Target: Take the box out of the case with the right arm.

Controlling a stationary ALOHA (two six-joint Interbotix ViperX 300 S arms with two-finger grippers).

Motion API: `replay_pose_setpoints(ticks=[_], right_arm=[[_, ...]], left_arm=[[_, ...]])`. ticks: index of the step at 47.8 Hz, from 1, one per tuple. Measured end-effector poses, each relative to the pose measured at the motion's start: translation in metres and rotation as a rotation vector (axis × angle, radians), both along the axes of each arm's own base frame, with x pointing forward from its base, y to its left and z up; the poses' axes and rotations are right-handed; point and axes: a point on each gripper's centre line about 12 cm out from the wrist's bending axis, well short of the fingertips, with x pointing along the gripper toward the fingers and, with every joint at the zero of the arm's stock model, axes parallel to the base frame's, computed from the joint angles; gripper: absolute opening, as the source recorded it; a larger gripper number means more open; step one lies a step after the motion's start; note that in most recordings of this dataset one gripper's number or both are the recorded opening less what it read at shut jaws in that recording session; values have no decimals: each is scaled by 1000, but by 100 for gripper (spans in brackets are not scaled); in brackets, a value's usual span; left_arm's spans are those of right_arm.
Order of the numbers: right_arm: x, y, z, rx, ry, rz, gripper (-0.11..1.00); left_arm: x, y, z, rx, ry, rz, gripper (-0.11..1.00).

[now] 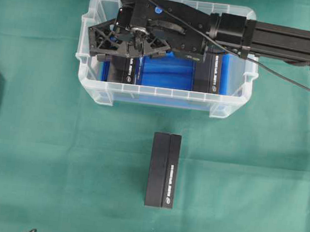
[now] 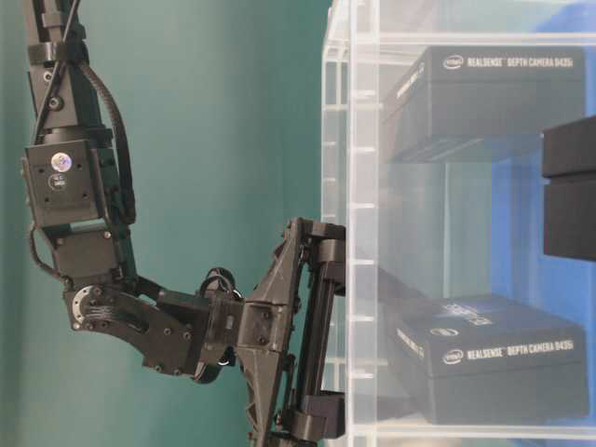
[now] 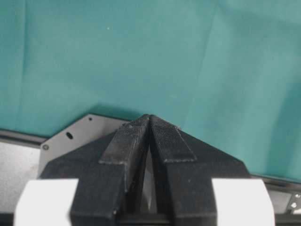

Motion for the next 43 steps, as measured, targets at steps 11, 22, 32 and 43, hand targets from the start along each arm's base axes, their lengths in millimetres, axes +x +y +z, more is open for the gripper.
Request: replay_pose_setpoints(ticks=[11, 22, 32, 43], right_arm=[[0, -1, -2, 4, 3, -2, 88], [0, -1, -2, 4, 4, -2, 88], [0, -1, -2, 12, 1, -40, 79], [-3, 0, -3, 14, 28, -52, 74]], left_arm=[[0, 0, 0, 0, 0, 0, 8], [0, 0, 0, 0, -2, 0, 8], [0, 0, 0, 0, -2, 0, 8], [0, 0, 0, 0, 0, 1, 8]])
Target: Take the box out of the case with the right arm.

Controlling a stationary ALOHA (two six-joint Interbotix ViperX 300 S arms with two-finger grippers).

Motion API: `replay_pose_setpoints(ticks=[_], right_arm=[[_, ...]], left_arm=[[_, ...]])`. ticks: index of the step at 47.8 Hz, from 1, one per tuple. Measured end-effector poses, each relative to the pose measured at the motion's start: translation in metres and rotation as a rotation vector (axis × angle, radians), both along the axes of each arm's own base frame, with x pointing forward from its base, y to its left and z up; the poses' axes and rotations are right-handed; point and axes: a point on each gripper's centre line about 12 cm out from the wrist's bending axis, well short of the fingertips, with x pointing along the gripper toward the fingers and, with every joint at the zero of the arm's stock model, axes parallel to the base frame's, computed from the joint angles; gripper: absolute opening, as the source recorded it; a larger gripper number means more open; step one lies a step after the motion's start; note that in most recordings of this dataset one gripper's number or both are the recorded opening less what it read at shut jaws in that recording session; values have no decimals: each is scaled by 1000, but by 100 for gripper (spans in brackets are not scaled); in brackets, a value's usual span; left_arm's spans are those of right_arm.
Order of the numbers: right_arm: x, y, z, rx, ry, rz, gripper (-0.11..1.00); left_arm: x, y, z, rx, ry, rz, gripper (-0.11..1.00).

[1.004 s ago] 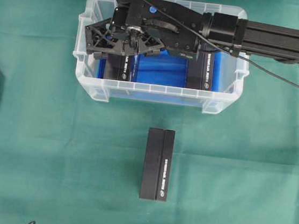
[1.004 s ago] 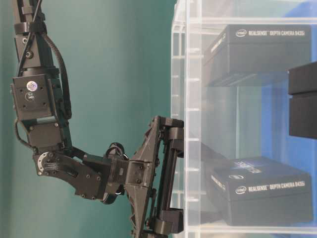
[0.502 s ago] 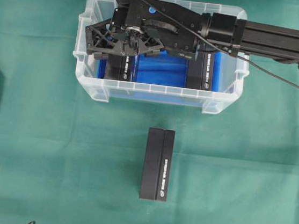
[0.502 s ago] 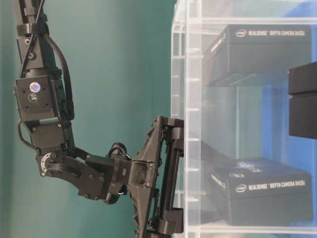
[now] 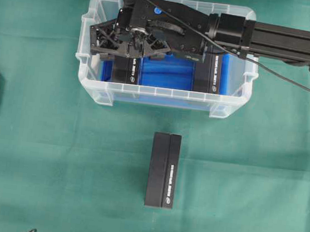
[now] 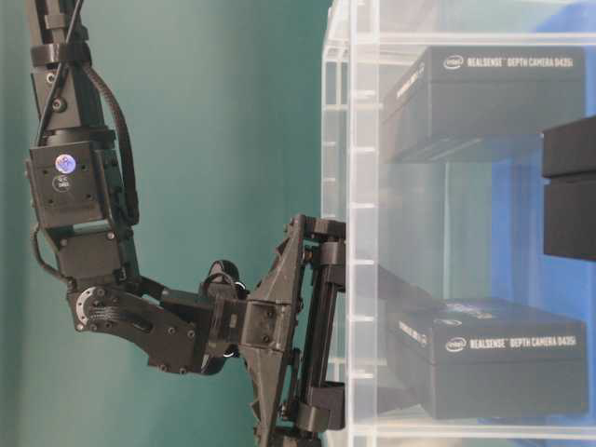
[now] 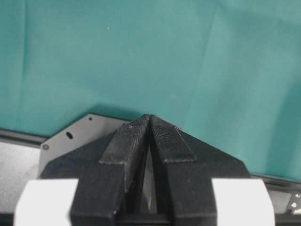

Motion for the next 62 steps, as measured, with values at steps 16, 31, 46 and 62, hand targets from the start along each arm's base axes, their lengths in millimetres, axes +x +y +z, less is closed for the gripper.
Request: replay_pose_setpoints(ticks=[16, 31, 46, 62], right_arm=[[-1, 0, 0, 1, 8, -1, 74], [-1, 0, 0, 1, 9, -1, 74], [-1, 0, 0, 1, 9, -1, 74], [-14, 2, 18, 7, 53, -3, 67]], left_arm=[[0, 0, 0, 1, 2, -1, 8], [0, 0, 0, 0, 0, -2, 8], [0, 0, 0, 0, 2, 0, 8], [0, 0, 0, 1, 0, -1, 8]])
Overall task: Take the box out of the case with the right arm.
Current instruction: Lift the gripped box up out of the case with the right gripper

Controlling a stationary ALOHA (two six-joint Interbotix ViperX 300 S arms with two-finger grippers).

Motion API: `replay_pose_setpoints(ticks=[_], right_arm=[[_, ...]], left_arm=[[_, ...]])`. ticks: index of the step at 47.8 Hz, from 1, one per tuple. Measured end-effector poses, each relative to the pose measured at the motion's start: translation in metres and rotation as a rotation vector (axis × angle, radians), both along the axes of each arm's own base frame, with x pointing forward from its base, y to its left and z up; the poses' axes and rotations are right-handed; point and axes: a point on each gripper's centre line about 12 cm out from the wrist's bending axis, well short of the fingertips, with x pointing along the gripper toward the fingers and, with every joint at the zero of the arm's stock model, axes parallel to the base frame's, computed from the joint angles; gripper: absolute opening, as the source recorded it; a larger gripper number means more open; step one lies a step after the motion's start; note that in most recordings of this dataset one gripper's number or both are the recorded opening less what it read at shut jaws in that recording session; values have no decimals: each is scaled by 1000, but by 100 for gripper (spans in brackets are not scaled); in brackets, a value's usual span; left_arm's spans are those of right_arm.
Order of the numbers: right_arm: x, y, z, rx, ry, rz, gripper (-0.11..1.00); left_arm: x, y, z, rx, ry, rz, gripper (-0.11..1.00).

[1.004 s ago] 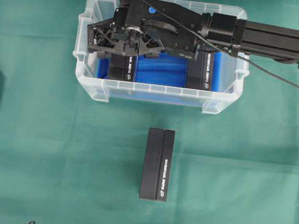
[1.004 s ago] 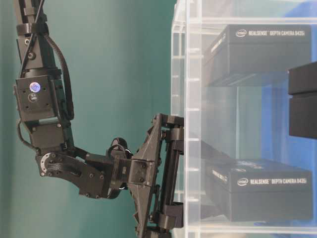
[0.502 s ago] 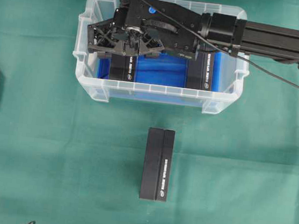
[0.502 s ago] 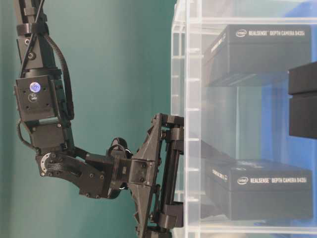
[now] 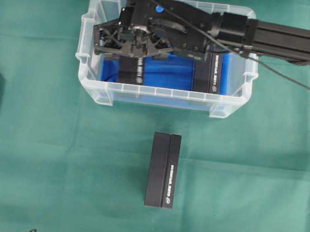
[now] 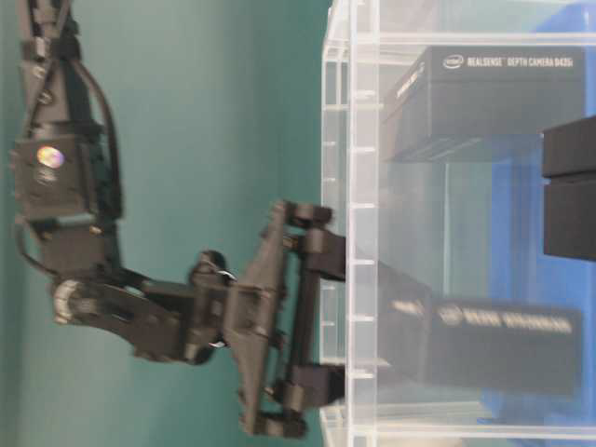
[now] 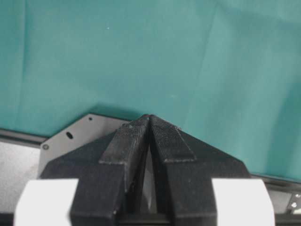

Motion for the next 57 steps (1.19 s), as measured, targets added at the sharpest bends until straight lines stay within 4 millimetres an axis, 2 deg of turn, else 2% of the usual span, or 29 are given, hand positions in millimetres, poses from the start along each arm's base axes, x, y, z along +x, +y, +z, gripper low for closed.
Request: replay_pose_setpoints(ticks=[11, 27, 40, 57], right_arm=[[-8, -1, 52, -29, -47, -8, 67], [-12, -5, 109, -89, -91, -23, 67], [-16, -5, 131, -118, -109, -32, 67], [-16, -2, 138, -130, -124, -28, 67]], left_arm=[[0, 0, 0, 0, 0, -2, 8], [0, 0, 0, 0, 0, 0, 8], [0, 0, 0, 0, 0, 0, 8], [0, 0, 0, 0, 0, 0, 8]])
